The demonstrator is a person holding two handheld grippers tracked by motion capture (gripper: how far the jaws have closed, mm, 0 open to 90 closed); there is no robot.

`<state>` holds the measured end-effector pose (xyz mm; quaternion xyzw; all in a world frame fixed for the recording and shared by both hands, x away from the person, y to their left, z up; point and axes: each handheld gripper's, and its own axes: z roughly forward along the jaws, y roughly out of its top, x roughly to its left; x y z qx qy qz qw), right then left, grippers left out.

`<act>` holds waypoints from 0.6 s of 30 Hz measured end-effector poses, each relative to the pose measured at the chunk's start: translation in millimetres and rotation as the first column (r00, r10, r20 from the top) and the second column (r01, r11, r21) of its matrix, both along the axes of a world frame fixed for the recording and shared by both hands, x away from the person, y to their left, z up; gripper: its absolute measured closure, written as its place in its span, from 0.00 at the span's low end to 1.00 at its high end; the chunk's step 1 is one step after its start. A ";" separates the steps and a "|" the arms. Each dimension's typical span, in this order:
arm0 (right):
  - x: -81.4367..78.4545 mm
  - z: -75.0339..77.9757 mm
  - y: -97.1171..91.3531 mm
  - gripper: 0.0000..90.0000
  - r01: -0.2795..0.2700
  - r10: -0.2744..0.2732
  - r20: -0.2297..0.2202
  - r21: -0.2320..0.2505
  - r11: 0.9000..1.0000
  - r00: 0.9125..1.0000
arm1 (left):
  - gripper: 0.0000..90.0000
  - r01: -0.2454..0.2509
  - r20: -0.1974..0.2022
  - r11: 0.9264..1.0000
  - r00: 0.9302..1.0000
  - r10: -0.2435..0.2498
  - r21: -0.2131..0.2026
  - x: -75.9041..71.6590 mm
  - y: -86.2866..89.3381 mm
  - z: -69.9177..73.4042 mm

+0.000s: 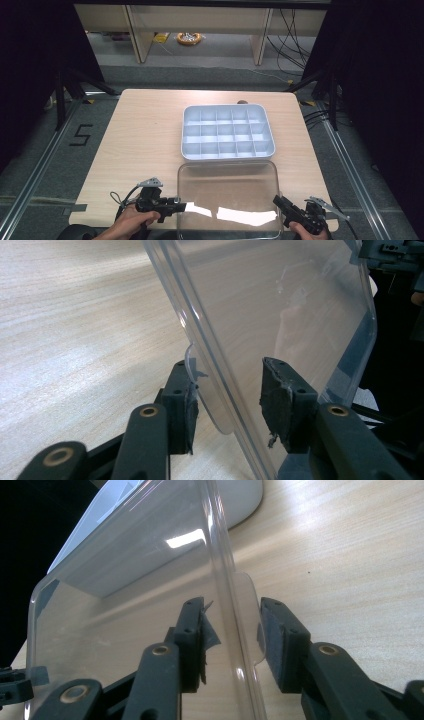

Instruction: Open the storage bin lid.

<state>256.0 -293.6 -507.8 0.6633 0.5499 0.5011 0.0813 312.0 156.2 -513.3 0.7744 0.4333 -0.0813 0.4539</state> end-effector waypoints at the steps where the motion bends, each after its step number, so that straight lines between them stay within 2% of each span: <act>1: -0.6 1.4 0.2 0.71 -0.002 0.002 -0.017 -0.003 1.000 1.000 | 0.64 0.001 -0.001 1.000 1.000 -0.001 0.002 0.3 0.0 -0.3; 2: -0.9 2.4 3.1 0.71 0.016 -0.015 -0.044 0.023 1.000 0.999 | 0.63 0.004 -0.001 1.000 1.000 -0.004 0.004 0.9 0.0 -1.0; 3: 0.5 -0.8 2.4 0.71 0.002 -0.002 -0.016 0.028 1.000 1.000 | 0.63 0.005 -0.001 1.000 1.000 -0.005 0.004 1.0 0.0 -1.3; 4: 0.8 -1.6 0.9 0.71 -0.001 0.001 -0.031 -0.005 1.000 1.000 | 0.63 0.005 -0.002 1.000 1.000 -0.005 0.004 1.0 -0.1 -1.6; 5: 1.6 -2.8 1.4 0.70 0.009 -0.010 -0.034 -0.007 1.000 0.999 | 0.63 0.006 -0.004 1.000 1.000 -0.006 0.004 1.1 -0.2 -1.8; 6: 1.2 -3.1 0.1 0.70 -0.007 0.007 -0.032 -0.007 1.000 0.999 | 0.63 0.006 -0.006 1.000 1.000 -0.006 0.006 0.9 -0.4 -1.8; 10: 2.0 -3.4 1.4 0.69 -0.003 0.004 -0.040 0.018 1.000 0.999 | 0.62 0.012 -0.006 1.000 1.000 -0.011 0.015 0.9 -1.0 -2.0; 11: 2.9 -5.7 0.6 0.69 -0.001 0.001 -0.023 -0.007 1.000 1.000 | 0.62 0.013 -0.001 1.000 1.000 -0.013 0.018 0.7 -1.3 -2.1; 12: 3.3 -6.1 1.0 0.69 0.000 0.000 -0.025 -0.009 1.000 1.000 | 0.62 0.017 0.002 1.000 1.000 -0.017 0.024 0.5 -1.3 -1.7; 13: 2.3 -4.3 0.8 0.69 0.002 -0.003 -0.055 -0.024 1.000 0.998 | 0.61 0.021 0.006 0.999 1.000 -0.021 0.028 0.4 -1.4 -1.4; 14: 2.3 -4.3 0.8 0.69 0.002 -0.003 -0.055 -0.024 1.000 0.998 | 0.61 0.018 0.012 0.999 1.000 -0.019 0.036 0.0 -2.0 -1.2; 15: 0.9 -2.9 2.9 0.69 0.007 -0.005 -0.077 0.026 1.000 0.997 | 0.61 0.010 0.019 0.999 1.000 -0.011 0.050 -0.8 -2.6 -0.8; 16: 0.9 -3.0 3.4 0.69 0.008 -0.005 -0.076 0.039 0.999 0.997 | 0.60 0.017 0.014 0.999 1.000 -0.018 0.046 -0.3 -2.5 -1.6; 18: 1.0 -3.0 3.1 0.69 0.004 -0.002 -0.070 0.034 0.999 0.998 | 0.59 0.007 0.009 0.999 1.000 -0.007 0.053 0.1 -2.3 -2.1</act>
